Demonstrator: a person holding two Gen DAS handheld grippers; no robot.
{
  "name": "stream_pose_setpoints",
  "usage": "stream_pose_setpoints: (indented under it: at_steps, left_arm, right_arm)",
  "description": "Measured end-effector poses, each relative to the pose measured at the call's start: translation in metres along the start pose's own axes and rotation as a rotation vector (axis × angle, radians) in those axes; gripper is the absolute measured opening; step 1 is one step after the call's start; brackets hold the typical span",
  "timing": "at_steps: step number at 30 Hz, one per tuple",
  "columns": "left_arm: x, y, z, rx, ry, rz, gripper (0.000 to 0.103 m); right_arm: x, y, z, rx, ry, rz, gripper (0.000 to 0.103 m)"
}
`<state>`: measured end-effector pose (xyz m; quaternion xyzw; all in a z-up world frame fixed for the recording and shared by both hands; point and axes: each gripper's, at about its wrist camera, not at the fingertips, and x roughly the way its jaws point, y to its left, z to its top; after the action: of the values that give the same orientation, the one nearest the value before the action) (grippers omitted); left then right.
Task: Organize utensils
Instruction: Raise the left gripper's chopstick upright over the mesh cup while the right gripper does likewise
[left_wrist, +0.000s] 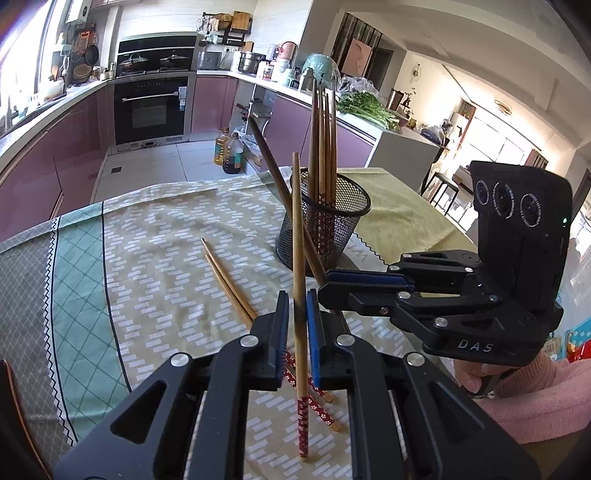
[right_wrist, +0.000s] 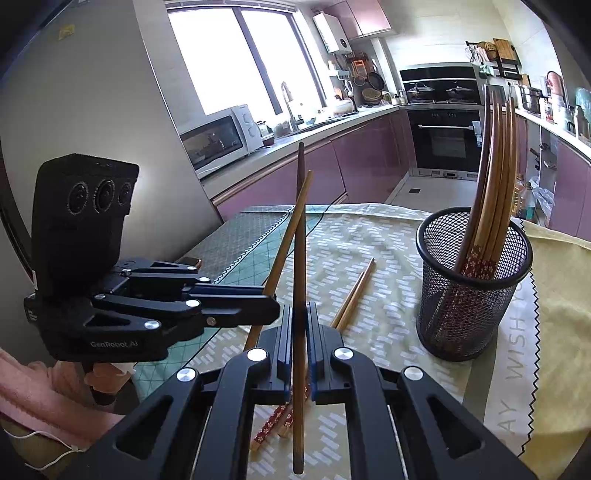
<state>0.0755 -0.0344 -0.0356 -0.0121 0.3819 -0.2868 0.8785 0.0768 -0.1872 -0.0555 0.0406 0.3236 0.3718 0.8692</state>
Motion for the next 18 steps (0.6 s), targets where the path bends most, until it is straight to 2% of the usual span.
stream_pose_setpoints:
  at_steps: [6, 18]
  left_arm:
    - [0.001, -0.001, 0.003, 0.002, -0.006, 0.002, 0.008]
    - [-0.027, -0.009, 0.029, 0.030, -0.076, -0.057, 0.008]
  right_arm:
    - [-0.005, -0.002, 0.001, 0.001, -0.012, -0.014, 0.006]
    - [-0.035, -0.008, 0.012, -0.012, -0.089, -0.072, 0.006]
